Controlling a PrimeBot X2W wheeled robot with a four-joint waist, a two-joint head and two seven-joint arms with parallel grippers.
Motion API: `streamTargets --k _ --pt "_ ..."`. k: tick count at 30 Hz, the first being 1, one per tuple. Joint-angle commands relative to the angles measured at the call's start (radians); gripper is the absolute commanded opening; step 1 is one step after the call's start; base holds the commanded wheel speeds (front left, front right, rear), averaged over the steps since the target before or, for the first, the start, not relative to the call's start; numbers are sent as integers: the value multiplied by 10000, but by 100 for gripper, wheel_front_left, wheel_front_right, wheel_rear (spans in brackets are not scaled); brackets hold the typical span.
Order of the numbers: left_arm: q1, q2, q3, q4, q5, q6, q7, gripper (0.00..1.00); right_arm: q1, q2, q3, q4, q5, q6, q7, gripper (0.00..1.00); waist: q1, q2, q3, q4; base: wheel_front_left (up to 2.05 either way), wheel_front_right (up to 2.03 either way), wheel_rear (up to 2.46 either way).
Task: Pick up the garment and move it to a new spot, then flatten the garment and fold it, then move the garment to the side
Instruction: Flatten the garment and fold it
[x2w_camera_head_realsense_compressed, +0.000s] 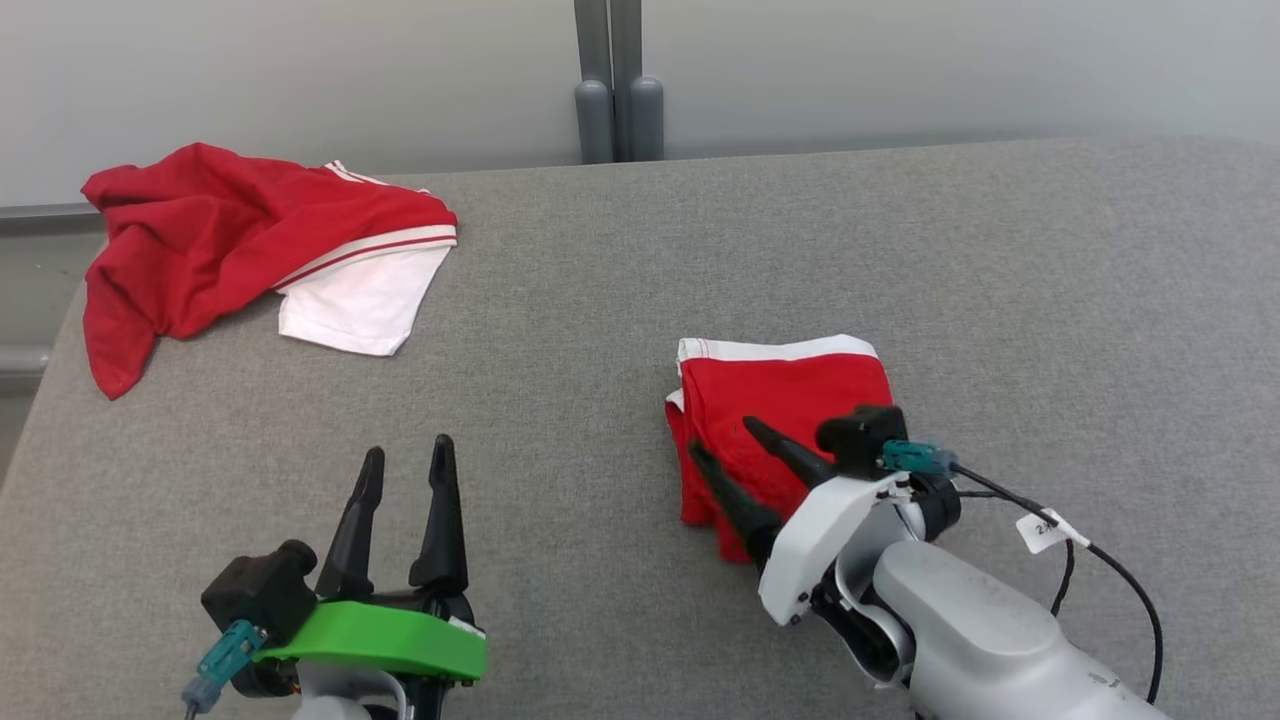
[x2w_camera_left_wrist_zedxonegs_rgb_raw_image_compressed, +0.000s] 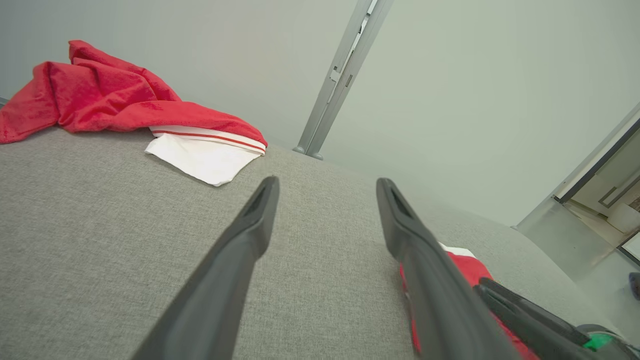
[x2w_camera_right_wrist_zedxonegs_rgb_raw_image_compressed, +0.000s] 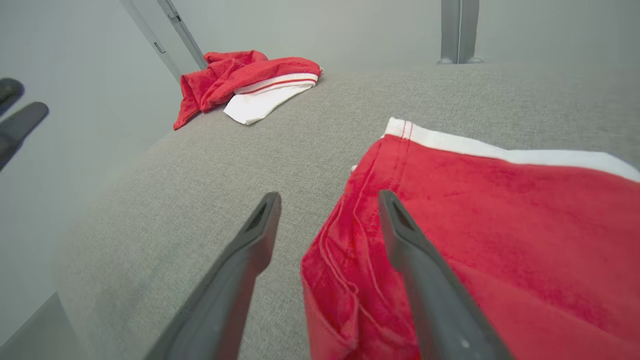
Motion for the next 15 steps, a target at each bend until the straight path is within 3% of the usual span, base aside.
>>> streamTargets --k 1,7,12,13,14,15 --pt "20 -52 -68 41 63 -48 -33 100 250 -128 -325 -326 -119 -3 -40 100 0 0 -26 -42 0 0 0" --pt "78 -100 -242 91 119 -69 -33 100 1110 -440 -2463 -1768 -1001 -3 -40 100 0 0 -33 -172 0 0 0" --pt "6 -116 -312 121 134 -107 -31 100 1628 -546 -4065 -2076 -2429 -3 -40 100 0 0 -6 -168 0 0 0" --pt "-18 -119 -331 132 127 -118 -33 100 1733 -507 -4269 -2013 -2657 -1 -41 94 0 0 -1 -145 0 0 0" --pt "-36 -123 -343 141 129 -123 -33 100 1794 -474 -4413 -1957 -2836 -1 -41 73 0 0 1 -122 0 0 0" --pt "-55 -124 -359 149 130 -130 -31 100 1836 -470 -4528 -1857 -3063 -1 -41 42 0 0 7 -84 0 0 0"
